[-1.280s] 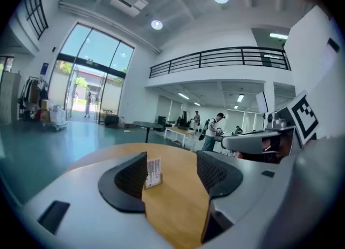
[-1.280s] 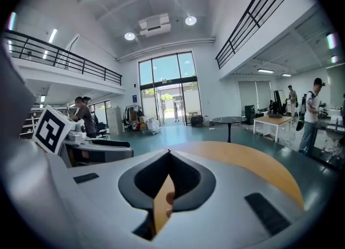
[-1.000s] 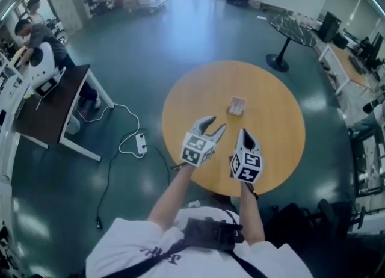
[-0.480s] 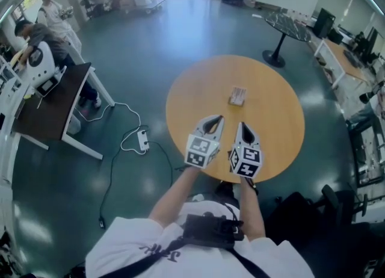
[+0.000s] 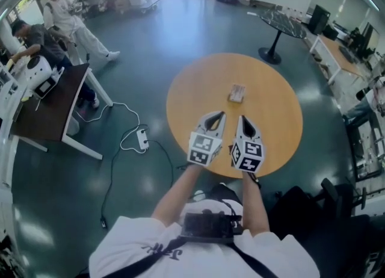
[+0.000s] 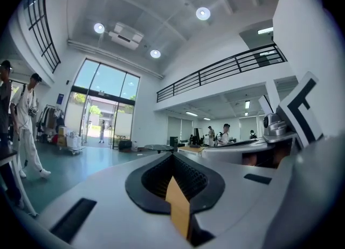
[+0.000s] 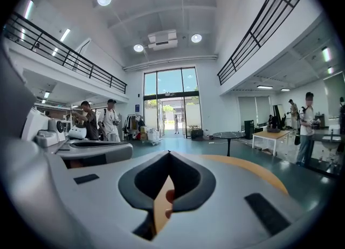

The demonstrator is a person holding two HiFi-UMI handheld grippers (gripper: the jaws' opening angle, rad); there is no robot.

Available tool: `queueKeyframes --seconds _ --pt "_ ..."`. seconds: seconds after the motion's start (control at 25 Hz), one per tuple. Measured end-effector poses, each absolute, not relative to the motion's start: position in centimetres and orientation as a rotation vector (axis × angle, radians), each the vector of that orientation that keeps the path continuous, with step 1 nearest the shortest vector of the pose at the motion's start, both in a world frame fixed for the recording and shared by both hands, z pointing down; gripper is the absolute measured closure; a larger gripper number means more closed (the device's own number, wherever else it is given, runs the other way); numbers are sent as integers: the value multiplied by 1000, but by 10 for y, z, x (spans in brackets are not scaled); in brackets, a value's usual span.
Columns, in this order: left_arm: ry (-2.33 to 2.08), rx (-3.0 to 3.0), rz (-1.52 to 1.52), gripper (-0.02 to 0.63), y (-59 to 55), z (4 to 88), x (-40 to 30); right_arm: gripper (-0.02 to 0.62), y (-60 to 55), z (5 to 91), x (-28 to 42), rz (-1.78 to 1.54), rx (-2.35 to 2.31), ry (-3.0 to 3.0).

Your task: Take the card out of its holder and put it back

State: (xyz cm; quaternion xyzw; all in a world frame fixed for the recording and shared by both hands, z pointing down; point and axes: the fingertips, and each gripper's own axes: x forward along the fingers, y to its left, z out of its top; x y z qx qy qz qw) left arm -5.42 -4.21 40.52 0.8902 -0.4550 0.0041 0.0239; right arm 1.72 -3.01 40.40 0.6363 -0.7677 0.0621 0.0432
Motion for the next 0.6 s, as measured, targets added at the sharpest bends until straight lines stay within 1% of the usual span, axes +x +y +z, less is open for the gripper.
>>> queueKeyframes --seconds 0.2,0.44,0.6 --pt "-1433 2751 11 595 -40 401 -61 577 -31 397 7 159 1930 -2352" --pt "-1499 2735 -86 597 -35 380 -75 577 -23 381 -20 47 1838 -2388" --pt "-1483 2743 -52 597 -20 387 -82 577 -6 394 -15 99 1877 -2370"
